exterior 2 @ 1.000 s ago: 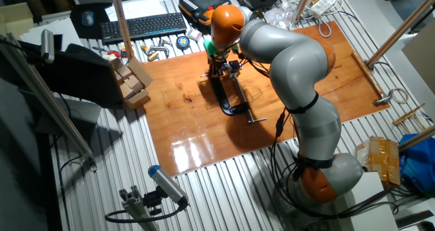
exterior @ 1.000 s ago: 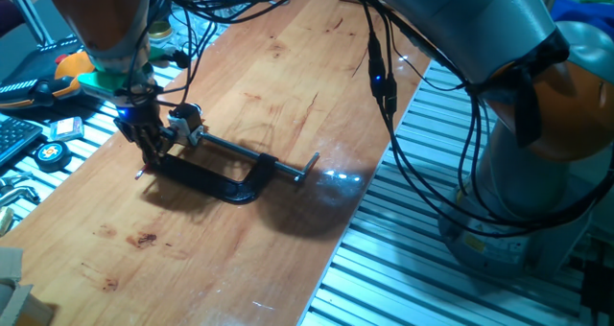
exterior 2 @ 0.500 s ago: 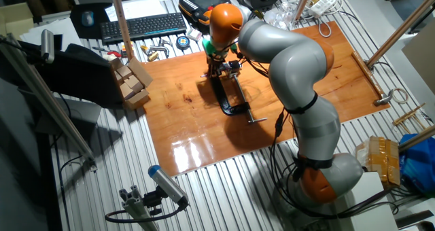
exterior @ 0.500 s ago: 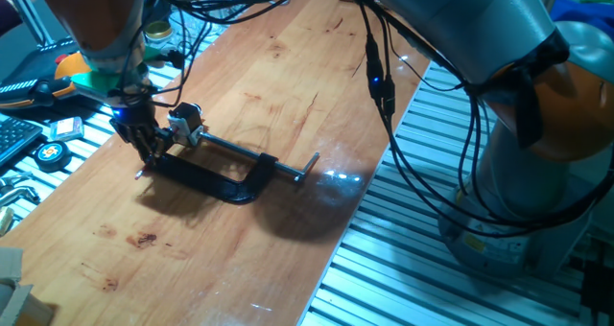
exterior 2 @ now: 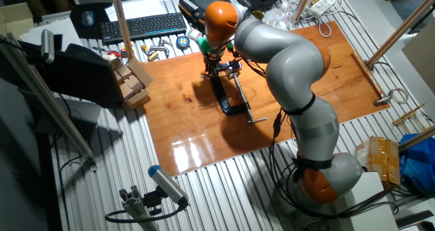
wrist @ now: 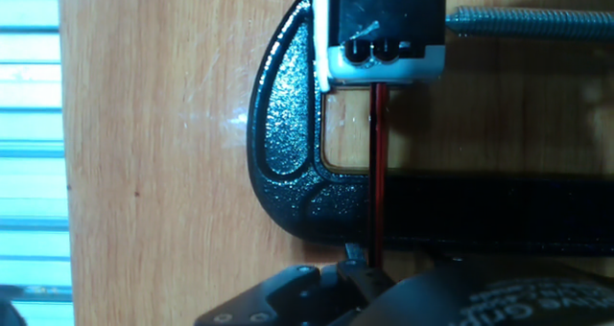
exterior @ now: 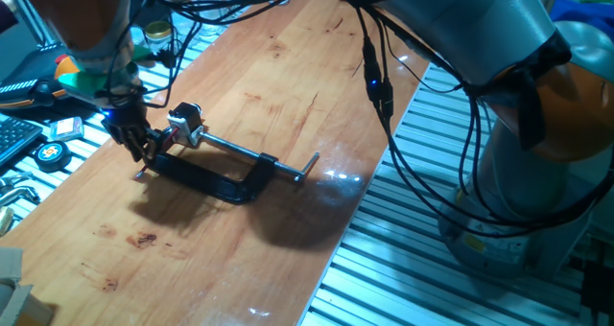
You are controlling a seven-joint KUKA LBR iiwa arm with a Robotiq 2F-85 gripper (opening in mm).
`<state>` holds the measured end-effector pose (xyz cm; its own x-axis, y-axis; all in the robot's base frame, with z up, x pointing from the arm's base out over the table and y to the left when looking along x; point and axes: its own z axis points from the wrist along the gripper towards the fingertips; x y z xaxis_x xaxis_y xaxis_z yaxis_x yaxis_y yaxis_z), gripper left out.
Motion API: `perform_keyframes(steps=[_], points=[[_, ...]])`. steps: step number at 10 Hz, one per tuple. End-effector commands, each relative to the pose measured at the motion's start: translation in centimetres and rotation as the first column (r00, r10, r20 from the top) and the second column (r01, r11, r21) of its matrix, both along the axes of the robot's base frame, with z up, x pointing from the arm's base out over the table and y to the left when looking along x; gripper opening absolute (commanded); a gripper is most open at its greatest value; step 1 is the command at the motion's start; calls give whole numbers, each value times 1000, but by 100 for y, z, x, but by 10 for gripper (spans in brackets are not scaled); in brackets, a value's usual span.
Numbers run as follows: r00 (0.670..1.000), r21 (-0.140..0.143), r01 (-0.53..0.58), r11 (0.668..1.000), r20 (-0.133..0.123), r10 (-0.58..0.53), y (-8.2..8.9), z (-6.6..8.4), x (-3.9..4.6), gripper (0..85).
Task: Insert the pencil into the pencil sharpener
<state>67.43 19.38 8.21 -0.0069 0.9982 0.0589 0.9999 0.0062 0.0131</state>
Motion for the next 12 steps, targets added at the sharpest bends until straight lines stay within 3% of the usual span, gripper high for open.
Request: perform_keyframes(steps=[1,8,10,12], points=[[1000,-4,0,1000,1,0,21,5,-2,340],[1000,-9,-20,1000,18,20,135,57,-35,340],[998,-18,-64,998,26,65,129,84,-57,0],[992,-27,-124,992,27,124,120,105,-75,0]])
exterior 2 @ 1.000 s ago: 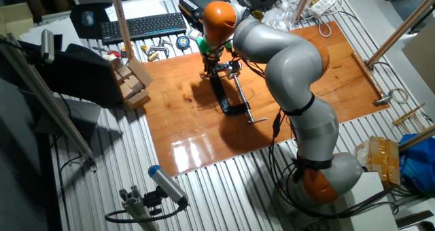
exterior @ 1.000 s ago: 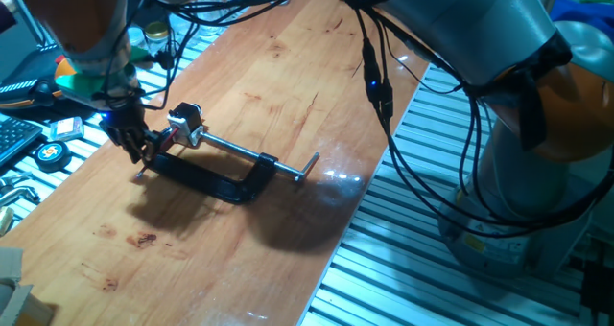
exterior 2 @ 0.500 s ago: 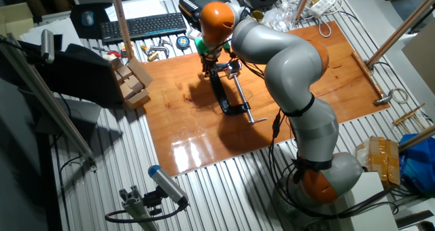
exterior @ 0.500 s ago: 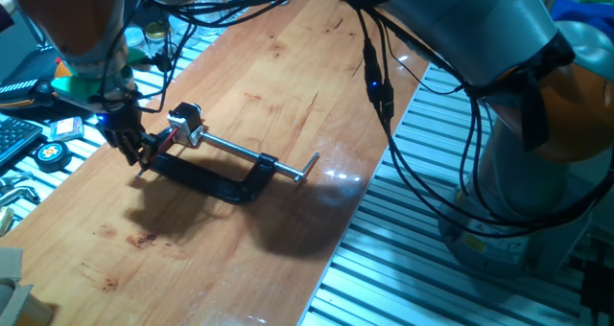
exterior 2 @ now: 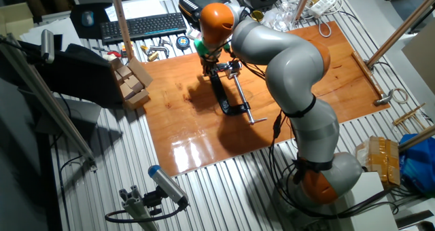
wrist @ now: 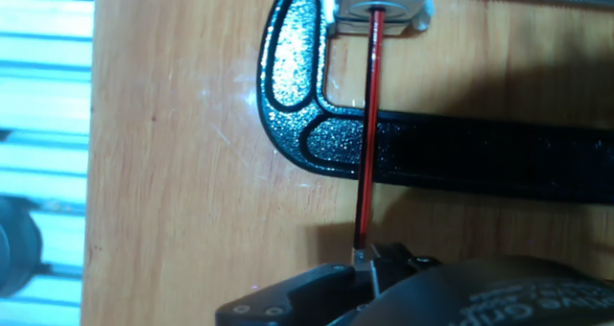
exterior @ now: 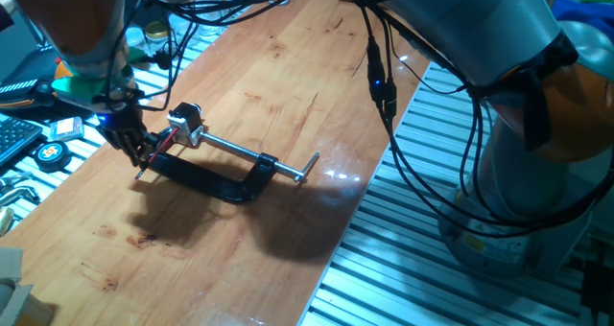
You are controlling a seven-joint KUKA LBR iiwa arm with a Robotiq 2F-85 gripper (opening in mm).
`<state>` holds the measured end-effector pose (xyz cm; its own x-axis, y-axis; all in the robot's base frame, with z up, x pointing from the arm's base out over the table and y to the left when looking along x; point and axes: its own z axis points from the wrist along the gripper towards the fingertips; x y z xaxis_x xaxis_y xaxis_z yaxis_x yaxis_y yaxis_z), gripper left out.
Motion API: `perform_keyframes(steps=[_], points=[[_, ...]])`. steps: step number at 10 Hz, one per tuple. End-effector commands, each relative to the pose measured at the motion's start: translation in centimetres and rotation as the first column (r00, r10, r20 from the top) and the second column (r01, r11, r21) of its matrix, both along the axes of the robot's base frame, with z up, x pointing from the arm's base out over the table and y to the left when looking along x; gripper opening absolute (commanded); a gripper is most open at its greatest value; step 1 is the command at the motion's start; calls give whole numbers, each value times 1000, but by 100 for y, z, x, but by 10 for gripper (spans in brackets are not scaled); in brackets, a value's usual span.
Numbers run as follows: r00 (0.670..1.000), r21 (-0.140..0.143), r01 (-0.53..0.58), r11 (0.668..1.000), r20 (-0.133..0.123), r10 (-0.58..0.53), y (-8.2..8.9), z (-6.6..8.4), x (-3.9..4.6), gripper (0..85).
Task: Insert the pencil into the pencil sharpener
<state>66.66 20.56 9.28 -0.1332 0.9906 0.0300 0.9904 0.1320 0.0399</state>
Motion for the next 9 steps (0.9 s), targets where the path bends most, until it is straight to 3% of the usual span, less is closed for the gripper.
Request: perform_keyframes(steps=[1,7,9], points=[[999,-6,-50,999,-3,50,-5,11,-9,0],[937,-42,-348,937,-34,347,-29,71,-69,0],[889,-41,-457,889,-52,454,-34,87,-84,0]])
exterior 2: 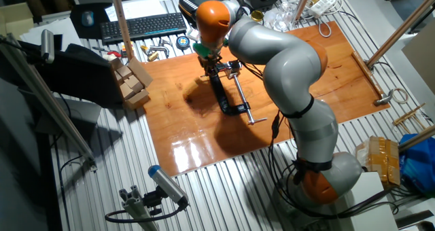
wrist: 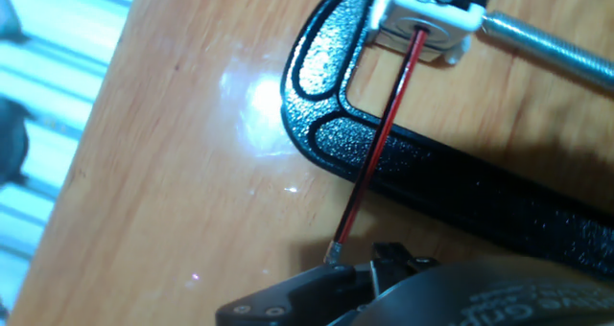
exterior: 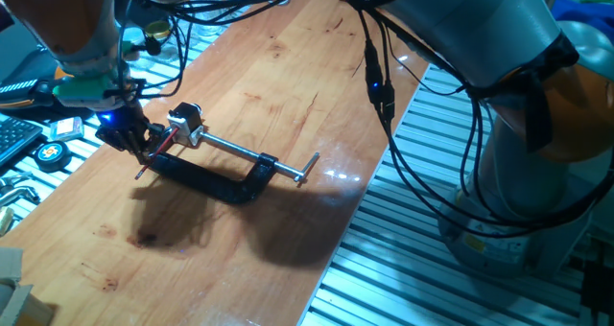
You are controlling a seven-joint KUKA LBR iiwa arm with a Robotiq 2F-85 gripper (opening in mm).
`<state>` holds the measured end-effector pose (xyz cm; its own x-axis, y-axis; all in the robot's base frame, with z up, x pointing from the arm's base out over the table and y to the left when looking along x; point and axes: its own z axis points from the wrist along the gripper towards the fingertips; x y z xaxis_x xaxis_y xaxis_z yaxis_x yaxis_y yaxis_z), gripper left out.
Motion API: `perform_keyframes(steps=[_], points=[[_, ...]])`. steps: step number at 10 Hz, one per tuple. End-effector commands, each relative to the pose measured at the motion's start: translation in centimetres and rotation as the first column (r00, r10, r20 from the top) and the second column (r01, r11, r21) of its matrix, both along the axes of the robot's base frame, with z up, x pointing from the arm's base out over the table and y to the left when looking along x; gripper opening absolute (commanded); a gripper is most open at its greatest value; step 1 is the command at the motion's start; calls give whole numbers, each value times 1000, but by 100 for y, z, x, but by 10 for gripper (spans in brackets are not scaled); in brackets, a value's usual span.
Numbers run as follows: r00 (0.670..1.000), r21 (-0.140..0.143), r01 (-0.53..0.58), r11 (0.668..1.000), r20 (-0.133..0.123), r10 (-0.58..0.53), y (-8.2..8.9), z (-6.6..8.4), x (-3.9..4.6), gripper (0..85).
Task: Insert the pencil into the pencil sharpener
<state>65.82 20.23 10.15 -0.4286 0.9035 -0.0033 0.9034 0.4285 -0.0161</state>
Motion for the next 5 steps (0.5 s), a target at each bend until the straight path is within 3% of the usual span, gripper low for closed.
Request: perform_keyframes(steps=[1,5], points=[[978,-1,-208,978,-4,208,-3,2,-2,0],[934,1,-358,934,-6,358,-18,15,-15,0]])
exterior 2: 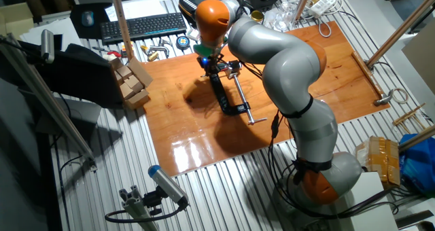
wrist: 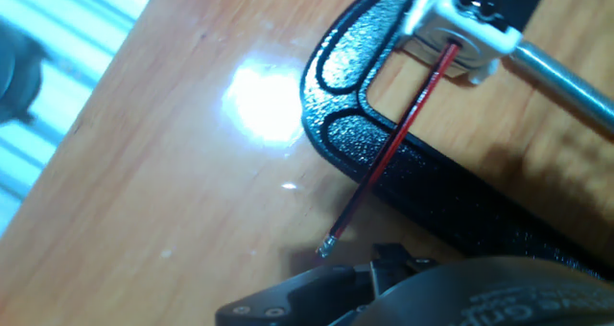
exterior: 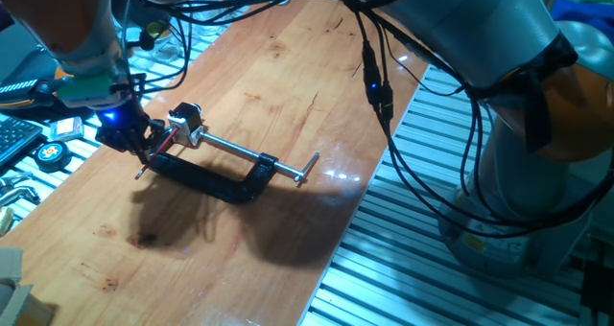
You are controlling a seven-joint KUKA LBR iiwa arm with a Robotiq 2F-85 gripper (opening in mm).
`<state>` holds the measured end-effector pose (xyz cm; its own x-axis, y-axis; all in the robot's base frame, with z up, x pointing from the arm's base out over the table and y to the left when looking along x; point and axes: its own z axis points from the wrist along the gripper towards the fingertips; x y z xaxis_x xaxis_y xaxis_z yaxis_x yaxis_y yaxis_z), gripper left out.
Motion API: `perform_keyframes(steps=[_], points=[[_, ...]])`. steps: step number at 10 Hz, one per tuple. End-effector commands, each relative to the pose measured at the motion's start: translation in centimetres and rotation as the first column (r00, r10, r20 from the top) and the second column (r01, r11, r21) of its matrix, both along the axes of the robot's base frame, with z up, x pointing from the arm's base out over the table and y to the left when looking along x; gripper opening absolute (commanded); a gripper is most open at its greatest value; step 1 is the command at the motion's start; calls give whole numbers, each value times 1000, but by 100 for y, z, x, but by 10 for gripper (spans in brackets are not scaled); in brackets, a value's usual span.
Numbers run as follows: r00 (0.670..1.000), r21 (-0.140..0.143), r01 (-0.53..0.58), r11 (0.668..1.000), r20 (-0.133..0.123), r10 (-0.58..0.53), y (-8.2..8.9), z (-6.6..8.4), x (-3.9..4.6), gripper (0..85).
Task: Insert the pencil into the pencil sharpener
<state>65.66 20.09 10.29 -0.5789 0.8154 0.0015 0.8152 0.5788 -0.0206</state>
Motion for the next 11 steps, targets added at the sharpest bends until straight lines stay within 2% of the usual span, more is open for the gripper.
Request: perform_keyframes(steps=[1,4,6,9,11], points=[[974,7,-226,974,0,226,-5,1,-2,0],[942,9,-335,942,4,335,-15,12,-8,0],[935,14,-355,935,9,355,-15,16,-8,0],[924,10,-381,924,41,381,-13,5,6,0],[919,10,-393,920,48,392,-14,-8,16,0]])
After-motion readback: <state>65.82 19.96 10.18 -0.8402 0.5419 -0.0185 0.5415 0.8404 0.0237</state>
